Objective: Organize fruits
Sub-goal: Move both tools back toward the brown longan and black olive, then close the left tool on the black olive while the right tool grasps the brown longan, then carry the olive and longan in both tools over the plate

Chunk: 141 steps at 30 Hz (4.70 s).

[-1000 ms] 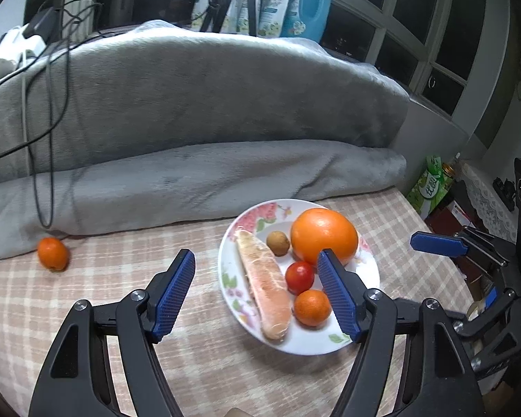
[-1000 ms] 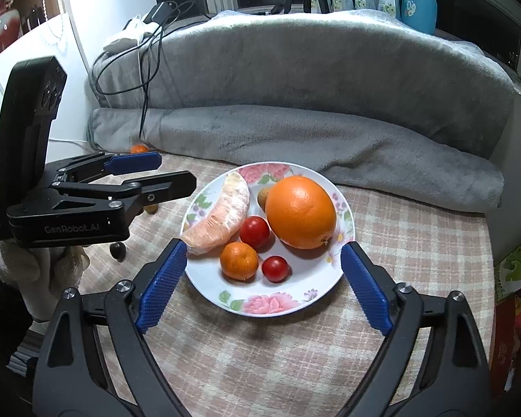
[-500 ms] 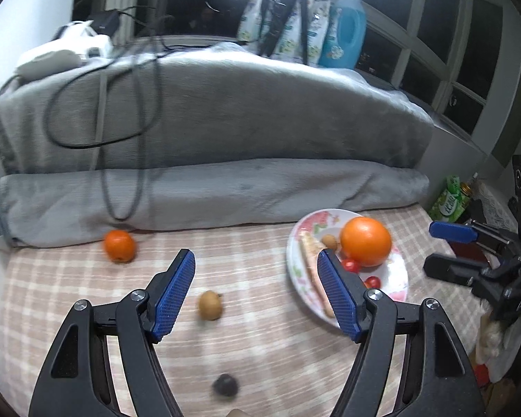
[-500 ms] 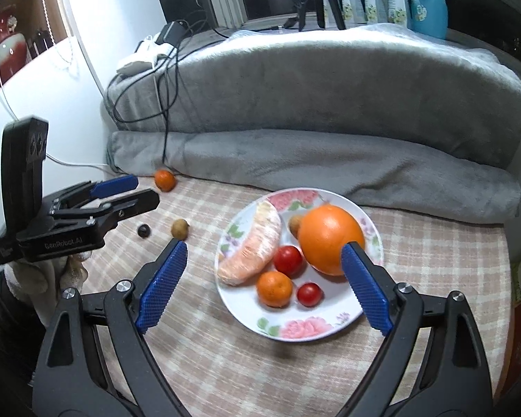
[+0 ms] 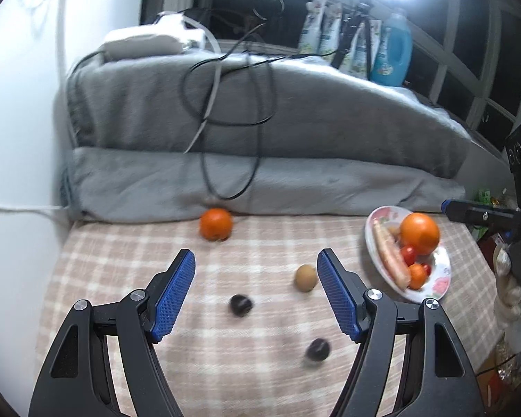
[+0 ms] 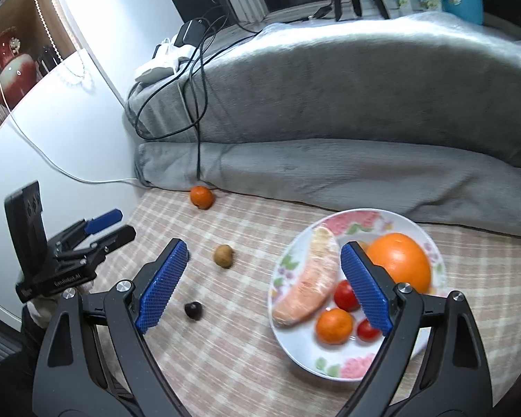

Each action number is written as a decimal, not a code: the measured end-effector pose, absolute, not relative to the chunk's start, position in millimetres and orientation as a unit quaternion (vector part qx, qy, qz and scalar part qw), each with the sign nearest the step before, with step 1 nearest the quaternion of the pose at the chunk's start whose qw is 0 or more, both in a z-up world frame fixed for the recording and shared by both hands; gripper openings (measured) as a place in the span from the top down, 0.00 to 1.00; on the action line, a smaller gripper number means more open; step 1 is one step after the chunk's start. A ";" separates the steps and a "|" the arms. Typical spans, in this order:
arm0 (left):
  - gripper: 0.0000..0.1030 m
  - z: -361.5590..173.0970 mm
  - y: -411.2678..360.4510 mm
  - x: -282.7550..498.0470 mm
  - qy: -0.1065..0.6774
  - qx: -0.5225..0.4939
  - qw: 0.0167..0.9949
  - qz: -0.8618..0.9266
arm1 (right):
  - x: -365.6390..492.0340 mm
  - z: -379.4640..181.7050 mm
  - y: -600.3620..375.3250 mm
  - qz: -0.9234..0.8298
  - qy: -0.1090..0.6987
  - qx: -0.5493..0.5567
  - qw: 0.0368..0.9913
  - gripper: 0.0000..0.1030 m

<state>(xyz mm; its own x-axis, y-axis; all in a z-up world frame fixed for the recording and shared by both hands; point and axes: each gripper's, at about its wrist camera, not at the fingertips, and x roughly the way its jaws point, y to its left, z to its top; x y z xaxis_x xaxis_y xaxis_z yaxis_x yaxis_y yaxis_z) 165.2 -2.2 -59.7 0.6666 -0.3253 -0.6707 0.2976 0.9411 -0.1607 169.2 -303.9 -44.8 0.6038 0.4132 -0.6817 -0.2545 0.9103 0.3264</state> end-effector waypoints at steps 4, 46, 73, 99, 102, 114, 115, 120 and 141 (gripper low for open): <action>0.33 -69.0 9.7 165.5 0.379 -0.022 0.911 -0.162 | 180.3 -50.5 -290.9 0.198 0.412 0.102 0.884 0.11; 0.71 -140.4 -8.3 192.5 0.448 -0.005 0.870 -0.208 | 235.1 -132.5 -168.0 0.211 0.517 -0.040 0.829 0.62; 0.80 -158.0 -16.5 204.8 0.453 0.000 0.863 -0.223 | 242.5 -145.5 -155.9 0.199 0.523 -0.077 0.825 0.69; 0.82 -126.0 -17.6 185.1 0.416 0.002 0.881 -0.225 | 212.2 -102.9 -174.7 0.205 0.487 -0.050 0.848 0.69; 0.82 -118.2 -20.2 181.6 0.410 -0.001 0.882 -0.231 | 204.2 -94.0 -179.3 0.206 0.480 -0.044 0.851 0.69; 0.82 -97.6 -58.5 176.6 0.392 -0.002 0.881 -0.265 | 154.0 -65.0 -236.1 0.174 0.449 -0.024 0.876 0.69; 0.82 -95.8 -63.6 176.0 0.389 0.000 0.881 -0.269 | 150.9 -63.5 -241.8 0.169 0.447 -0.023 0.878 0.69; 0.82 -90.1 -85.7 176.8 0.383 0.006 0.879 -0.286 | 135.3 -57.5 -274.8 0.140 0.439 -0.014 0.887 0.69; 0.82 -82.6 -174.0 190.8 0.379 0.035 0.864 -0.330 | 114.7 -74.8 -338.2 0.103 0.441 0.023 0.891 0.69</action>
